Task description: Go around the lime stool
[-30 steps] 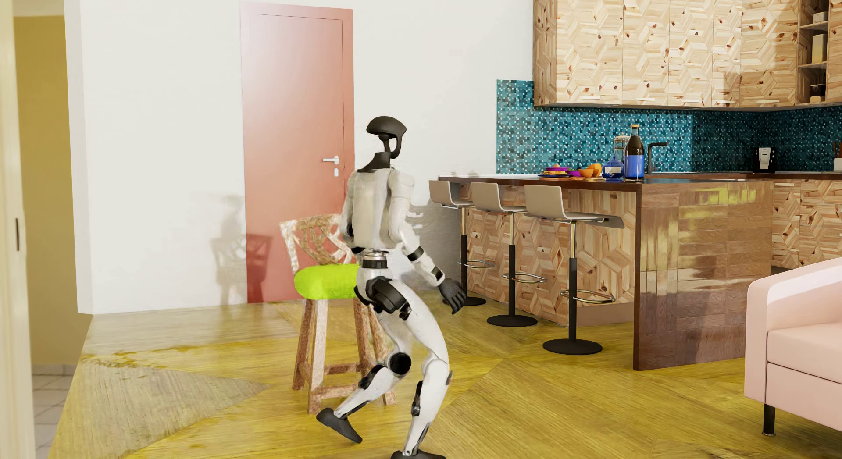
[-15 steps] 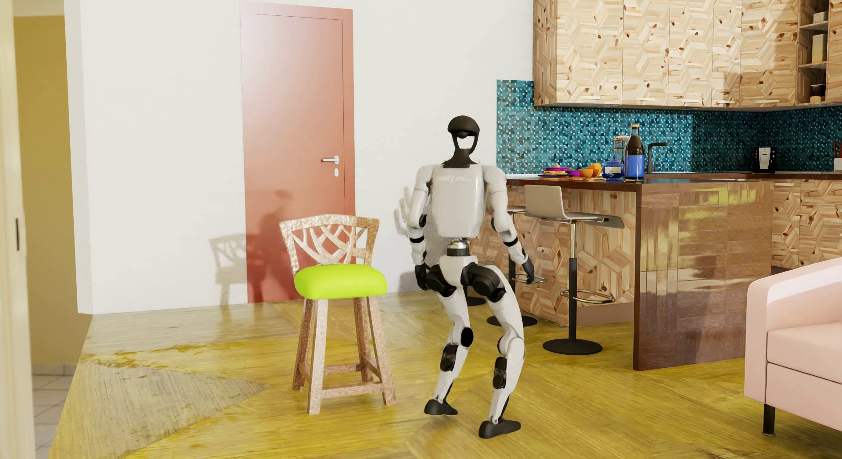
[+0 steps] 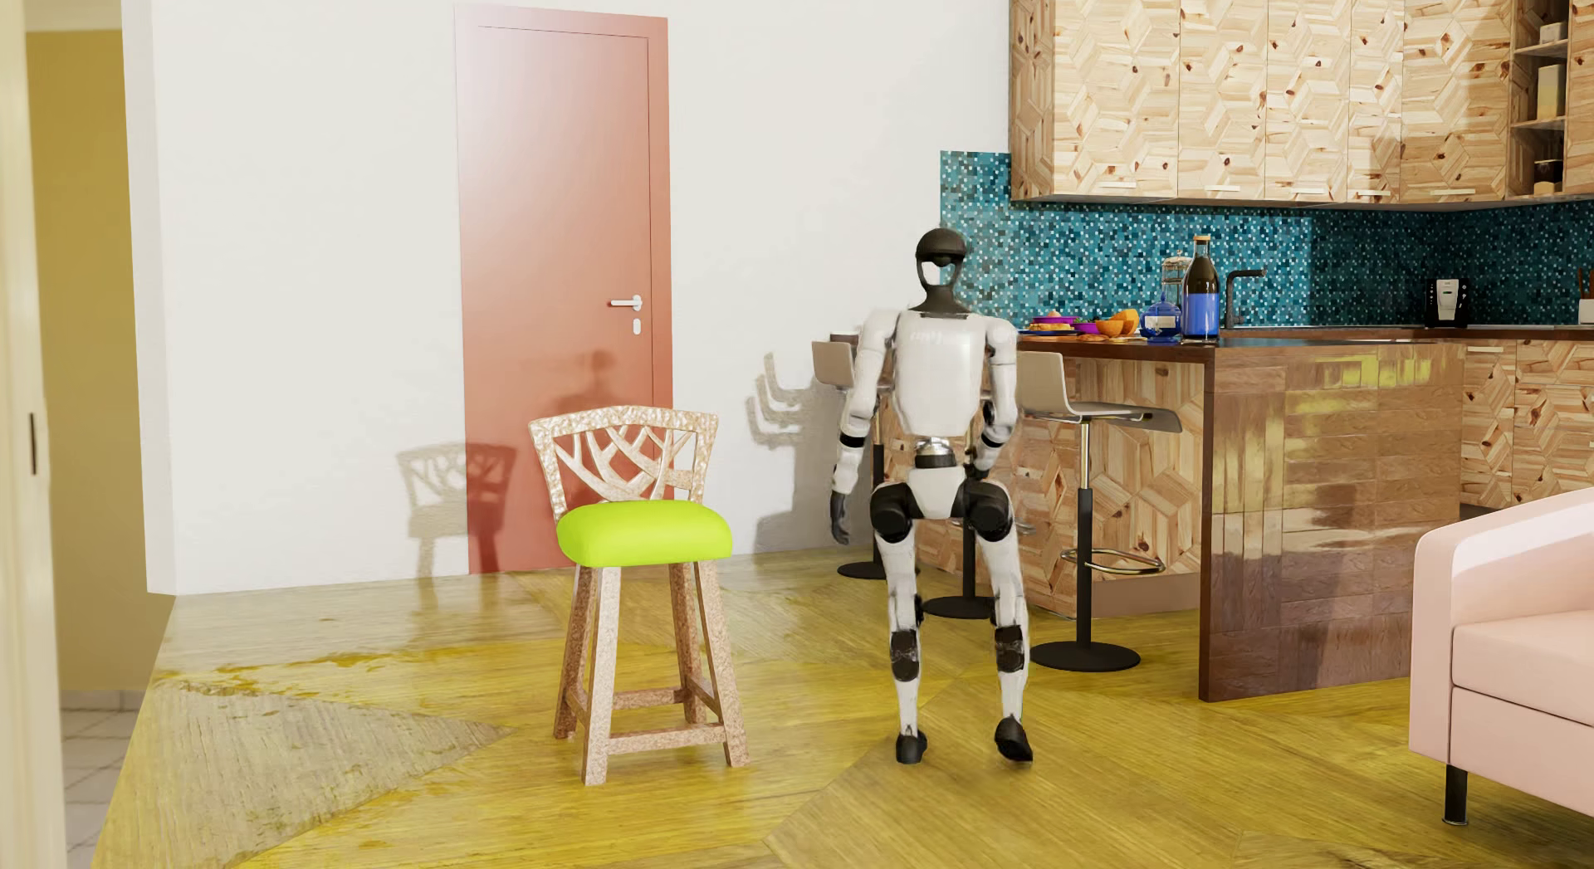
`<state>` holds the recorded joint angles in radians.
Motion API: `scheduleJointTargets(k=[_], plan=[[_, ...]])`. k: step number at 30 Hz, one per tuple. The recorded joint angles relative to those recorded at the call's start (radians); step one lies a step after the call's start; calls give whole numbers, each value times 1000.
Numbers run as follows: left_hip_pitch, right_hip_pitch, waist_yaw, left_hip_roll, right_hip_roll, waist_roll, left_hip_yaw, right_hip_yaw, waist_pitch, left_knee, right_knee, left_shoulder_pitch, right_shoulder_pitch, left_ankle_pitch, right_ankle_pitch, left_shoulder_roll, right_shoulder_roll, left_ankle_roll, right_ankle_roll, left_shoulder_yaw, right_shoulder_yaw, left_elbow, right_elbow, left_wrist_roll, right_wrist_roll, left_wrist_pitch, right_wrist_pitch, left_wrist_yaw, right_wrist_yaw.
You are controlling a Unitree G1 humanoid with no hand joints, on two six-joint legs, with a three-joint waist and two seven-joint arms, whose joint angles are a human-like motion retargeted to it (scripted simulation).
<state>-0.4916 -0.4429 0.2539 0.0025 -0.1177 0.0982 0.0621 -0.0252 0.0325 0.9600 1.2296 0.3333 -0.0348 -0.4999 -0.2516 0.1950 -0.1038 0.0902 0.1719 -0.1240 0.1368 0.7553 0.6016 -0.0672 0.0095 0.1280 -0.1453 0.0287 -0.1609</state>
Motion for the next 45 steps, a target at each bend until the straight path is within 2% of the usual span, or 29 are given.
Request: scheduleJointTargets(k=[2,5,6,7,10,11,13,16,17,18,19,20,21,22,23,25,26,27,28,29,30,34,36,37,38,39,41,43,45], plan=[[80,-176,-119,-58,39,-116,-31,84,-5,-40,-20,-49,186,-60,-113,-1,-43,-5,21,60,-42,-64,39,-5,-65,49,-20,67,82],[222,-272,-192,-108,18,-233,-124,72,-8,-70,-310,-233,361,-149,-98,-25,-103,-27,58,70,-134,-147,55,33,-133,50,127,42,156],[181,-221,-167,-86,7,-206,-120,28,14,98,-314,-245,326,-88,-51,-56,-136,-25,23,69,-126,-162,87,45,-109,29,133,4,140],[115,-161,-147,-36,-2,-158,-71,-30,35,230,-313,-228,273,6,-104,-61,-153,1,-73,56,-119,-125,55,47,-74,-5,142,-48,106],[-12,27,45,26,-43,-26,27,-122,51,127,-342,-41,78,-6,-217,-1,-98,-47,-54,103,-59,-140,-50,58,-2,-32,105,-131,-47],[-3,3,64,20,-61,5,15,-97,33,42,-194,18,20,-57,-180,12,-37,-2,-24,67,-33,-116,-46,66,-6,-25,69,-89,-75],[91,-139,-11,-42,5,-19,-30,57,6,-3,16,29,70,-115,-34,20,6,0,24,14,5,19,-1,57,-47,12,-1,11,-50],[175,-252,-111,-112,0,-119,-72,49,18,90,-245,-105,222,-126,-84,-56,-95,-10,51,46,-81,-158,26,-28,-115,103,-27,109,70],[102,-204,-87,-95,-11,-106,-57,13,15,284,-228,-159,234,21,-145,-68,-167,5,-44,54,-96,-120,96,-51,-118,94,-33,84,89],[32,-140,-62,-53,-4,-70,-29,-29,11,381,-251,-148,217,119,-181,-58,-186,-9,-133,52,-119,-106,99,-67,-97,73,10,34,80],[-20,-61,-35,-14,-19,-52,8,-73,5,374,-293,-148,218,134,-211,-39,-156,-10,-85,50,-109,-103,41,-71,-66,60,68,-16,55],[-55,13,-6,14,-33,-43,38,-113,-8,303,-339,-127,189,72,-242,-33,-111,-24,-51,98,-62,-126,-11,-61,-32,50,124,-57,24],[-85,41,11,26,-21,-31,18,-100,-28,200,-339,-72,122,34,-247,-16,-74,-39,-76,90,-51,-160,-22,-38,-2,34,142,-72,7],[-59,20,-10,29,7,-19,-17,-30,-34,92,-257,-34,45,11,-200,-6,-43,-62,-58,59,-55,-88,19,-8,21,2,123,-76,6],[19,-25,-62,17,32,-25,-3,43,-12,29,-135,-53,19,-50,-100,-9,-6,1,-36,-28,-68,-2,47,23,36,-11,81,-69,16],[66,-127,-176,5,80,-86,25,52,75,80,-200,-130,101,-4,-119,-2,-79,-38,-29,-19,-78,-90,21,106,11,40,57,-23,66],[15,-155,-226,3,105,-128,37,37,101,222,-334,-147,129,129,-46,-34,-98,-82,-44,52,-128,-167,68,140,-17,56,63,9,91],[-49,-125,-228,-1,118,-124,0,30,101,317,-343,-149,170,261,-69,-46,-131,-109,-140,41,-155,-174,82,162,-43,41,86,29,100],[-94,-82,-215,-8,113,-125,-38,19,110,296,-350,-150,199,257,-109,-34,-137,-100,-197,50,-174,-150,52,174,-63,10,123,25,97],[-128,-69,-208,20,105,-112,-82,-4,122,123,-297,-151,207,173,-98,-48,-113,34,-157,98,-151,-149,6,190,-75,-17,155,5,85],[-106,-116,-211,57,100,-119,-93,0,110,-33,-174,-153,175,133,-40,-27,-59,-92,-94,78,-102,-93,11,212,-85,-46,174,-16,77],[33,-213,-280,16,94,-178,-47,26,78,-92,-220,-143,142,101,-182,-33,-71,-67,45,33,-131,-120,-3,121,-51,-132,146,-43,146],[-37,-180,-235,-17,63,-207,-22,6,64,116,-446,-127,150,238,37,-35,-105,-66,30,32,-141,-224,55,67,-39,-142,61,-53,171],[-103,-162,-198,-25,71,-174,-42,1,36,216,-496,-120,165,302,138,-38,-136,-93,-59,35,-128,-226,81,50,-28,-140,23,-67,158],[-128,-142,-190,-14,82,-118,-61,-24,19,190,-498,-125,181,235,128,-27,-125,-104,-215,24,-109,-183,20,42,-10,-127,21,-85,128],[-104,-151,-216,22,83,-78,-85,-34,-1,31,-459,-129,168,145,96,-1,-86,-103,-248,61,-87,-116,-9,47,-2,-101,20,-104,104],[-70,-168,-233,49,87,-49,-59,-1,-24,-60,-390,-159,175,190,-47,15,-69,-104,-181,70,-47,-79,9,53,-33,-12,27,-88,92],[-38,-143,-226,33,78,-61,-53,23,-24,-110,-425,-161,230,212,-8,-8,-94,-103,-68,81,-101,-128,9,41,-92,44,102,-86,137],[-7,-122,-240,31,75,-86,-51,21,-16,-170,-456,-132,230,237,-21,-22,-96,-110,-80,73,-116,-116,12,29,-104,34,163,-91,176]])
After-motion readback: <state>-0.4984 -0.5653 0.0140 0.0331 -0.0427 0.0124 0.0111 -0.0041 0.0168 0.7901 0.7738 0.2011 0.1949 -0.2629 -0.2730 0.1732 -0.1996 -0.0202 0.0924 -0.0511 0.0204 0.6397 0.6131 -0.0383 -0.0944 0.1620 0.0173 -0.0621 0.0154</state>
